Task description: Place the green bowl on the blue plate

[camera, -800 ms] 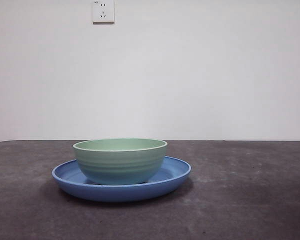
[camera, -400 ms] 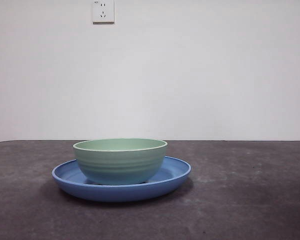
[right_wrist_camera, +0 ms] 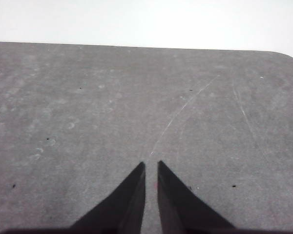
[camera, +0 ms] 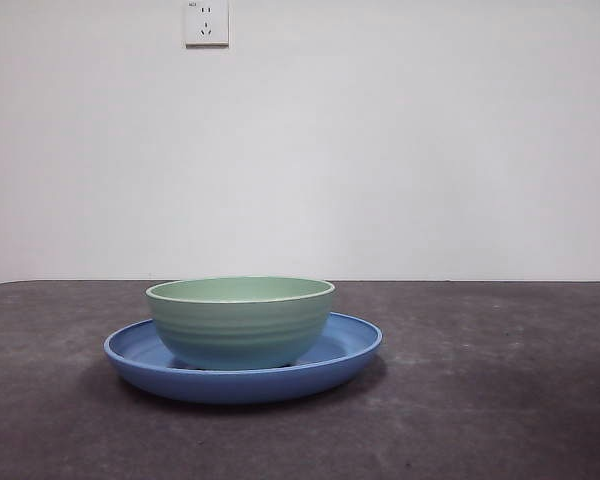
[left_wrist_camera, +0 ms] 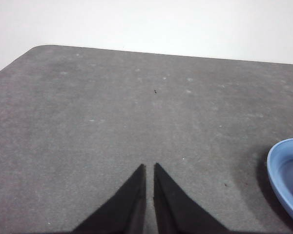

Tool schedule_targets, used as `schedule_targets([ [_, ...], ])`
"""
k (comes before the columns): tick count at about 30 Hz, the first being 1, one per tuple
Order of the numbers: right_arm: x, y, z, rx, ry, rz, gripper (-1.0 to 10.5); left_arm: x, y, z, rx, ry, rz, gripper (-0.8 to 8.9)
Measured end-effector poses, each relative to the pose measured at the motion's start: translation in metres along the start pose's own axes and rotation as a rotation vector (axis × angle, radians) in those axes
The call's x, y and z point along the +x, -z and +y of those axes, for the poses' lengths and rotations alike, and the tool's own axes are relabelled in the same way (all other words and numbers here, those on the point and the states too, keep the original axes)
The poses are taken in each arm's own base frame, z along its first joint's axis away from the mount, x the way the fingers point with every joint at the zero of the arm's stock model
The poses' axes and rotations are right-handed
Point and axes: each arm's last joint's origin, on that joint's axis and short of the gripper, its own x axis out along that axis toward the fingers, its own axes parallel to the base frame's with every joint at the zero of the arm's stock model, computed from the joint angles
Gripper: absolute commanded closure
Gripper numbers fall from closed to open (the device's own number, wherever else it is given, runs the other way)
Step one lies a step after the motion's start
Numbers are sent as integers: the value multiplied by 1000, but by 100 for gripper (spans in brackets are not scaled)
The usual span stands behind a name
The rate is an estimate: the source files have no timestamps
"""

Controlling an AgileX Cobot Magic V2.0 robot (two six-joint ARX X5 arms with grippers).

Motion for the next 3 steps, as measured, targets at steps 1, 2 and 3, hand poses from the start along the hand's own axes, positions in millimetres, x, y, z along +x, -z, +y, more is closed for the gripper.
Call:
schedule_targets([
  [1,0,0,0,0,0,0,910,0,0,0,0,0,0,786],
  [2,0,0,0,0,0,0,910,0,0,0,0,0,0,786],
  [3,0,0,0,0,0,0,910,0,0,0,0,0,0,786],
])
